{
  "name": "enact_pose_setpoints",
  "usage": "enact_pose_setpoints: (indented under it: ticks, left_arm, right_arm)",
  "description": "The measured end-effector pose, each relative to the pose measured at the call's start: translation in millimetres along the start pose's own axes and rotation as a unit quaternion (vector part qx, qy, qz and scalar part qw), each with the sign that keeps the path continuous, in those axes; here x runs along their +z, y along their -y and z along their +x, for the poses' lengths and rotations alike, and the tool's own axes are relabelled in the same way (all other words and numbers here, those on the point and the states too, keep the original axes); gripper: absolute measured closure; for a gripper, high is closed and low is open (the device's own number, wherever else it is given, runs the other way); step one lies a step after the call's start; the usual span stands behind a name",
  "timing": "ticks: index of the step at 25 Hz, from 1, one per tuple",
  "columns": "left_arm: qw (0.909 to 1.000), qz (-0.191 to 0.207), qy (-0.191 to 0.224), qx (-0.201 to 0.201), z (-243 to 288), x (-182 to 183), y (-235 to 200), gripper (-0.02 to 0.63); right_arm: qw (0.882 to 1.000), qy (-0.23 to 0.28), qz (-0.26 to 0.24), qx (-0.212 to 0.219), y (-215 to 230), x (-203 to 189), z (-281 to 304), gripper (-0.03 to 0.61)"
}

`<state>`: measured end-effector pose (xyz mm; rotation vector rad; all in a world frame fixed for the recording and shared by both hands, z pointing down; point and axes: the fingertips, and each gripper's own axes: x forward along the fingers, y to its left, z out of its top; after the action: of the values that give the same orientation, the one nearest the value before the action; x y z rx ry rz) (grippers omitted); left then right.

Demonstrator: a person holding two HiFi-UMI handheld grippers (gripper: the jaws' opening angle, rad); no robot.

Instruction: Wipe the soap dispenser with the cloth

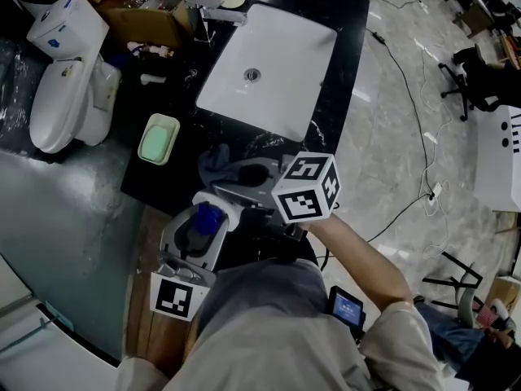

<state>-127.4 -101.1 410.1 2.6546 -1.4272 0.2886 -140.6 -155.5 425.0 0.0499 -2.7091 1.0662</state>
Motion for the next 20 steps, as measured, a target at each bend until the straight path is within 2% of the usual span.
enact_pose_setpoints:
  ticks: [10,20]
  left_arm:
    - [1.0,0.0,-0.001,-0.004,4.6,0.3,-2.2,0.471]
    - [1.0,0.001,0.002,-0.008,12.6,2.6,-3.9,0.471]
  right_arm:
    - [0.999,0.031,-0.007,0.019,-23.1,19.5,-15.1,0.506]
    - [0.998,0.059,-0.004,0.018,-32.2,16.9,-34.6,0.506]
